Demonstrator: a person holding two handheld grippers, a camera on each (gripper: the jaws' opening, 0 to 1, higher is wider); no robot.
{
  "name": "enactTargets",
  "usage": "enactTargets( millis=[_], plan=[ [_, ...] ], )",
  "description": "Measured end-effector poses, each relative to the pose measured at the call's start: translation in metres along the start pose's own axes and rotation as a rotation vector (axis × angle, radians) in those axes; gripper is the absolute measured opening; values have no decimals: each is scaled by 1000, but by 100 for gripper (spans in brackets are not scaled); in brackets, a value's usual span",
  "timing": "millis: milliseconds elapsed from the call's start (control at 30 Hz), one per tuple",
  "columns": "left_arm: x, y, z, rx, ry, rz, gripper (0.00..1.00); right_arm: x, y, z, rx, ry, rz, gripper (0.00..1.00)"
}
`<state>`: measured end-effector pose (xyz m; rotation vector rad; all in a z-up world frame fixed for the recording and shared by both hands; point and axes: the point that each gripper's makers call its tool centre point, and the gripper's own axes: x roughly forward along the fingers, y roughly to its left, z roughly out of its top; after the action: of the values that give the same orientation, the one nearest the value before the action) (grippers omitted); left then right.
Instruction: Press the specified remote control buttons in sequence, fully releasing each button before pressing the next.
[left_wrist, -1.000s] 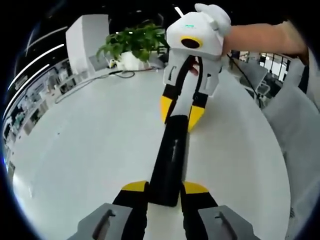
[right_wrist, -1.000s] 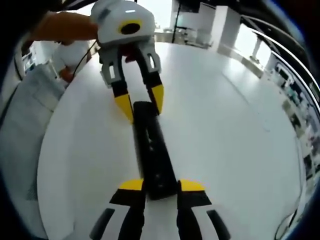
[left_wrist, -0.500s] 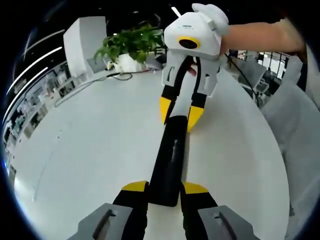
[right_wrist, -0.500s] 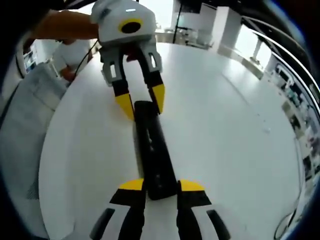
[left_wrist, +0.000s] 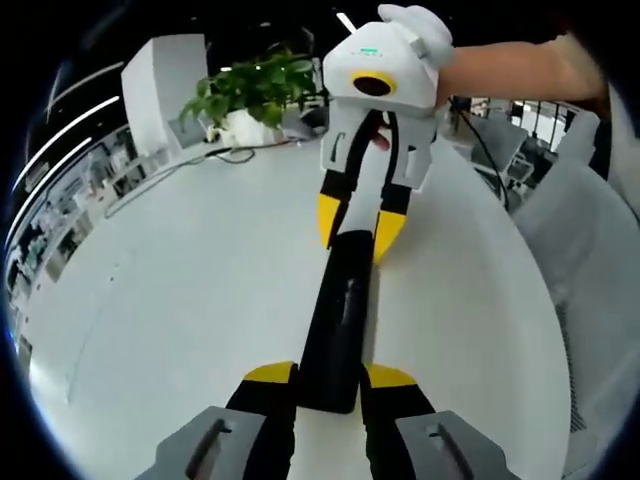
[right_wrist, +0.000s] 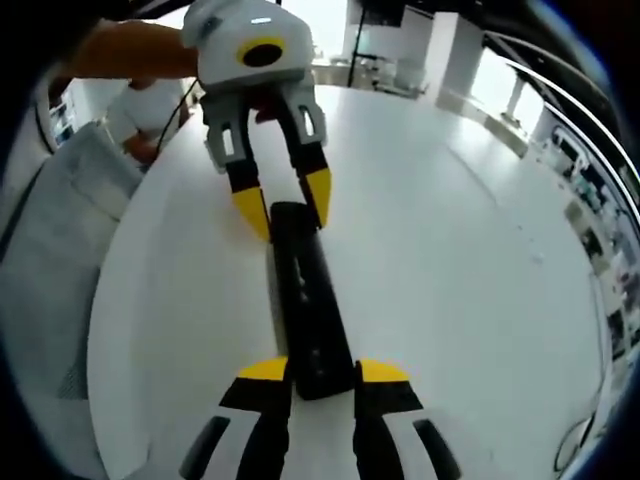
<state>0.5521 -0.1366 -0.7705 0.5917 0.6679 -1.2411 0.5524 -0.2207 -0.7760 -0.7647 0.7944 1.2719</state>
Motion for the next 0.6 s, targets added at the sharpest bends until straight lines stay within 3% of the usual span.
enactTargets(
  millis=[600],
  plan=[
    [-5,-37,-4,9,10,-14,24,-5,35,-4,10,-10,9,20]
  ],
)
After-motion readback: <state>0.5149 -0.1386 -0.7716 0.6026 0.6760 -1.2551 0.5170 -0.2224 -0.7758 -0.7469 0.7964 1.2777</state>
